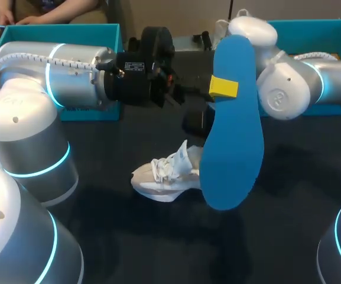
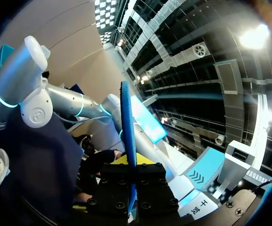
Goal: Take the shoe out of the shoebox, open the shoe tongue, remove and reinsert the insole, then place the shoe into the shoebox
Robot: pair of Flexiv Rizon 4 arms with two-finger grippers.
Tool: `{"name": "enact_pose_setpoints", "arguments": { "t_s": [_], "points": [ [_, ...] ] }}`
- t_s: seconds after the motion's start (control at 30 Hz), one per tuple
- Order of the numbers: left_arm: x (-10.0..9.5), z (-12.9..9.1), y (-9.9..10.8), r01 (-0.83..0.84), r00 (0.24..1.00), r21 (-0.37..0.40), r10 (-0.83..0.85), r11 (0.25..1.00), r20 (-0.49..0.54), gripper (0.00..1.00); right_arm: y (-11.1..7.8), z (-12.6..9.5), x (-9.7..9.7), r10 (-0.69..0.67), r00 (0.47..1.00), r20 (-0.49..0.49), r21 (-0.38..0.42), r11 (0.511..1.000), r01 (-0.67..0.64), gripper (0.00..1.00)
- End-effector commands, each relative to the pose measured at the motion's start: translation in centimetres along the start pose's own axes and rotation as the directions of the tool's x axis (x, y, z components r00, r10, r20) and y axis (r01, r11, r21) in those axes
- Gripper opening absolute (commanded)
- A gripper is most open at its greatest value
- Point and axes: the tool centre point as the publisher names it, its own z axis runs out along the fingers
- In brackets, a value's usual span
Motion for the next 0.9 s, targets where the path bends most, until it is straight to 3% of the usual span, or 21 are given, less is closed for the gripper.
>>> {"name": "enact_pose_setpoints", "arguments": {
  "t_s": [0.03,0.23,0.43,0.73,0.9],
  "points": [
    [0.0,0.0,0.1,0.000,1.000,0.000,0.000,1.000,0.002,0.00,-1.0,-2.5,0.8,0.072,0.997,-0.005,-0.049,0.996,-0.072,0.00],
    [0.0,0.0,0.1,0.000,1.000,0.000,0.000,1.000,0.002,0.00,-1.3,-4.0,1.0,0.235,0.972,-0.017,-0.174,0.956,-0.234,0.00],
    [0.0,0.0,0.1,0.000,1.000,0.000,0.000,1.000,0.002,0.00,-0.9,-3.0,1.2,0.388,0.919,-0.074,-0.291,0.873,-0.392,0.00],
    [0.0,0.0,0.1,0.000,1.000,0.000,0.000,1.000,0.002,0.00,0.4,-2.7,1.7,0.579,0.805,-0.128,-0.291,0.755,-0.588,0.00],
    [0.0,0.0,0.1,0.000,1.000,0.000,0.000,1.000,0.002,0.00,0.8,-2.7,2.0,0.626,0.762,-0.168,-0.271,0.714,-0.646,0.00]
  ]
}}
